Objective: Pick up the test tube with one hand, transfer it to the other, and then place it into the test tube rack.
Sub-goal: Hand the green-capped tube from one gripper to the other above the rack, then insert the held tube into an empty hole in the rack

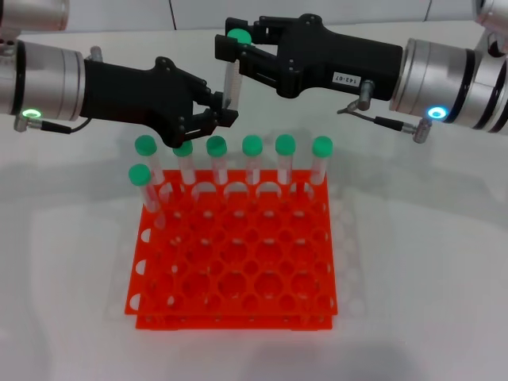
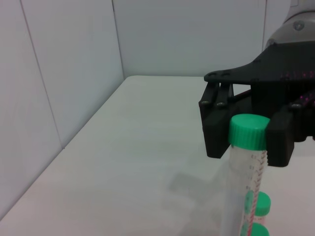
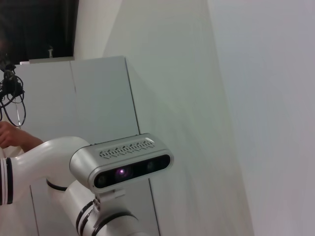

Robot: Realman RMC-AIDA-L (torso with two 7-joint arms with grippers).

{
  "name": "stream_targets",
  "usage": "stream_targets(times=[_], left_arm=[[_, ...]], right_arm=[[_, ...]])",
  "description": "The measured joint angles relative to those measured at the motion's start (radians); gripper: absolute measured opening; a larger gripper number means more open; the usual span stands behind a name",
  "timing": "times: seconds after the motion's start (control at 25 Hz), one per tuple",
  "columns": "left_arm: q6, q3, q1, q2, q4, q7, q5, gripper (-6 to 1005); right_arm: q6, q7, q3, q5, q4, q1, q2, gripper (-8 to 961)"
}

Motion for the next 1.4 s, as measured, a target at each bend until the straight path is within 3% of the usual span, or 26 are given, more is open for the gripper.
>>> stream_targets(times=[0.6,0.88,1.12,1.4], left_arm=[[0.007,0.0,0.011,-0.01,0.008,0.021,-0.001,229],[0.025,-0.015,0.019,-0.003,0.024,-0.009,-0.007,232],[0.026,-0.021,0.058,-0.01,0.099,-0.04,-0.011,472],[0.026,-0.023,0.111,-0.013,0.171,-0.067,-0.04,636]], right_arm=[[0.002,0.0,-0.007,0.004,-0.001,0.0,0.0,273],[-0.001,0.004,-0.006,0.006,-0.003,0.0,-0.001,273],[-0.002,0.006,-0.008,0.006,-0.005,0.0,0.0,273],[-0.004,0.006,-0.007,0.006,-0.005,0.0,-0.003,273]])
